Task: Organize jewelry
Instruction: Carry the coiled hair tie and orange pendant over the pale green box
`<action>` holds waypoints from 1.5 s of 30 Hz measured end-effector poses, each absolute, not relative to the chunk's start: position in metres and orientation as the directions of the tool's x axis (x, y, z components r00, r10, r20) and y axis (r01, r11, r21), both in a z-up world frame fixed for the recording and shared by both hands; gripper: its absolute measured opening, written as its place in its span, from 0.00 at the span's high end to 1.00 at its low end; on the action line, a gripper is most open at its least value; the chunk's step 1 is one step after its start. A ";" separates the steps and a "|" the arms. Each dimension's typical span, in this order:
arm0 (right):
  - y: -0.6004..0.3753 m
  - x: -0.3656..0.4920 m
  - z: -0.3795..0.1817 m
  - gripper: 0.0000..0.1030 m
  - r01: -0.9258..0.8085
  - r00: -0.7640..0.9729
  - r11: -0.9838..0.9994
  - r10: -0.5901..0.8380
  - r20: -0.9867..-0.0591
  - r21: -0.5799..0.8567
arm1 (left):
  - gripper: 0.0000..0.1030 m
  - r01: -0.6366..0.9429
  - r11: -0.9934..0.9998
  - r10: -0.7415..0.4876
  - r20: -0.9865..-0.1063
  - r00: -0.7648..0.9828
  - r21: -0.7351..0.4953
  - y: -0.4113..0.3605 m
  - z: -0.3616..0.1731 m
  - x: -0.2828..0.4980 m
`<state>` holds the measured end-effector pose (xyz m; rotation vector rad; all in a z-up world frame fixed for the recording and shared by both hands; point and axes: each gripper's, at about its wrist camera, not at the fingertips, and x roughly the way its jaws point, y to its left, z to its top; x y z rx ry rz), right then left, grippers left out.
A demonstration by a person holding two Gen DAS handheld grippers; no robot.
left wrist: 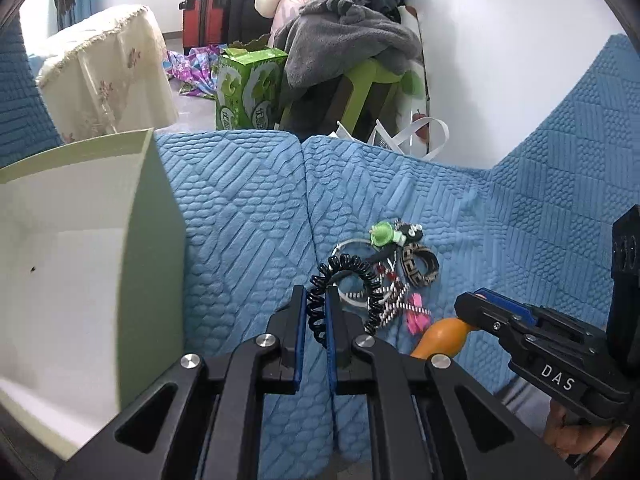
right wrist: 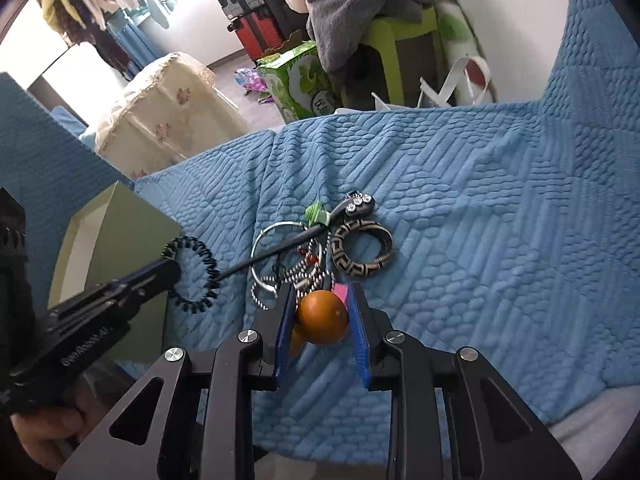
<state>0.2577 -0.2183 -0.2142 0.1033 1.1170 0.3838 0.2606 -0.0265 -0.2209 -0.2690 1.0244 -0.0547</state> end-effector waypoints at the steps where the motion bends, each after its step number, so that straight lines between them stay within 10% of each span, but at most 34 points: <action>1: -0.217 0.251 -0.212 0.77 -0.250 0.391 0.934 0.338 -0.856 0.255 | 0.93 -0.081 0.965 -0.171 -0.834 0.524 -0.249 -0.026 -0.219 0.256; 30: -0.120 0.235 -0.020 0.77 -0.430 0.645 0.885 0.440 -0.625 0.180 | 0.93 -0.064 0.981 -0.078 -0.670 0.738 -0.186 0.061 -0.027 0.198; 45: -0.023 0.227 -0.088 0.77 -0.509 0.497 0.843 0.451 -0.741 0.172 | 0.93 -0.164 0.966 -0.043 -0.748 0.662 -0.201 0.156 -0.093 0.194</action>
